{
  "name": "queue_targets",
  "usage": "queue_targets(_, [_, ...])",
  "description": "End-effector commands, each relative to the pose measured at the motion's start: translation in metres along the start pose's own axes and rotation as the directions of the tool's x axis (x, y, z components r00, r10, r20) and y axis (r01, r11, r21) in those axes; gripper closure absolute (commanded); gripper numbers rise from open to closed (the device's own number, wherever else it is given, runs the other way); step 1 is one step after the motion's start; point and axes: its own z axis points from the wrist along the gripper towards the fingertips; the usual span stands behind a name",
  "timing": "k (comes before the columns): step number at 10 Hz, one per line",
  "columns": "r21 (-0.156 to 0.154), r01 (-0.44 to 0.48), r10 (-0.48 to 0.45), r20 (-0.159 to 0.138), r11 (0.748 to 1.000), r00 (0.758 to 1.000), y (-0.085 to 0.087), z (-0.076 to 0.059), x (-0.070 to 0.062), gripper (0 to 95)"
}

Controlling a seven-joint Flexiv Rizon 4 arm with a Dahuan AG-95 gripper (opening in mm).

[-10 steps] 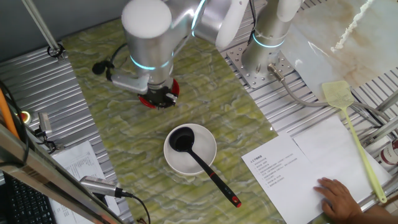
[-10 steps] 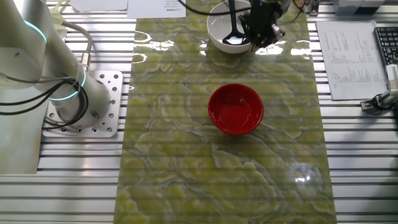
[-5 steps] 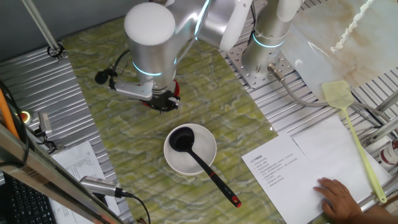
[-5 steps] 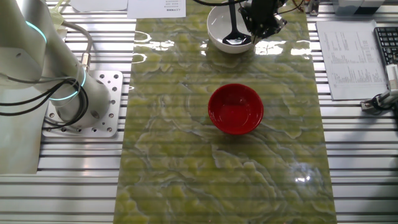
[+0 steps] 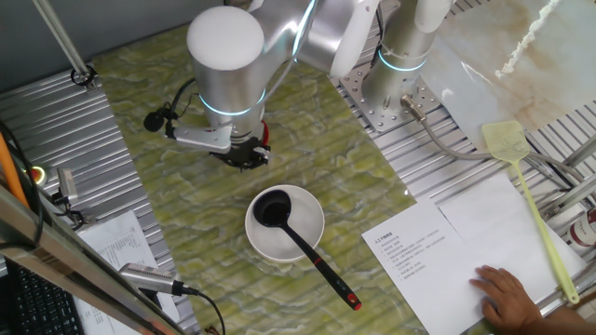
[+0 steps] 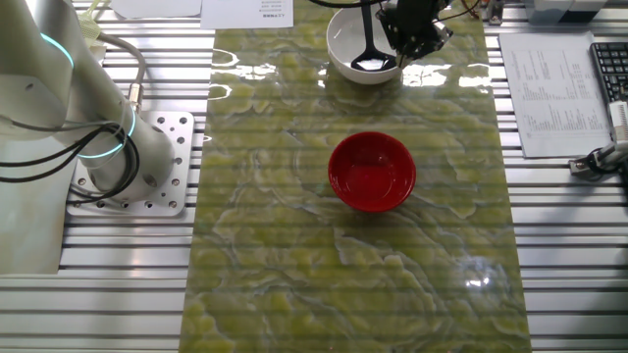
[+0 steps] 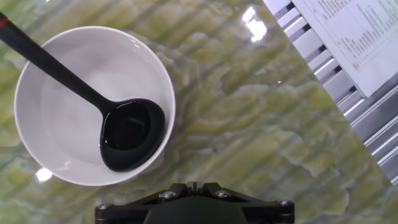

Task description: Scoop water with a large spoon from one bowl to another

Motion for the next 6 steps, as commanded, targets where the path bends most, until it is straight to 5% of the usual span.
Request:
queue_targets(1, [-0.018, 0.132, -0.132, -0.03, 0.991, 0.991, -0.0001, 0.0002, 0.0, 95.0])
queue_targets(6, [-0.025, 0.4, -0.4, -0.013, 0.916, 0.916, 0.0014, -0.0001, -0.0001, 95.0])
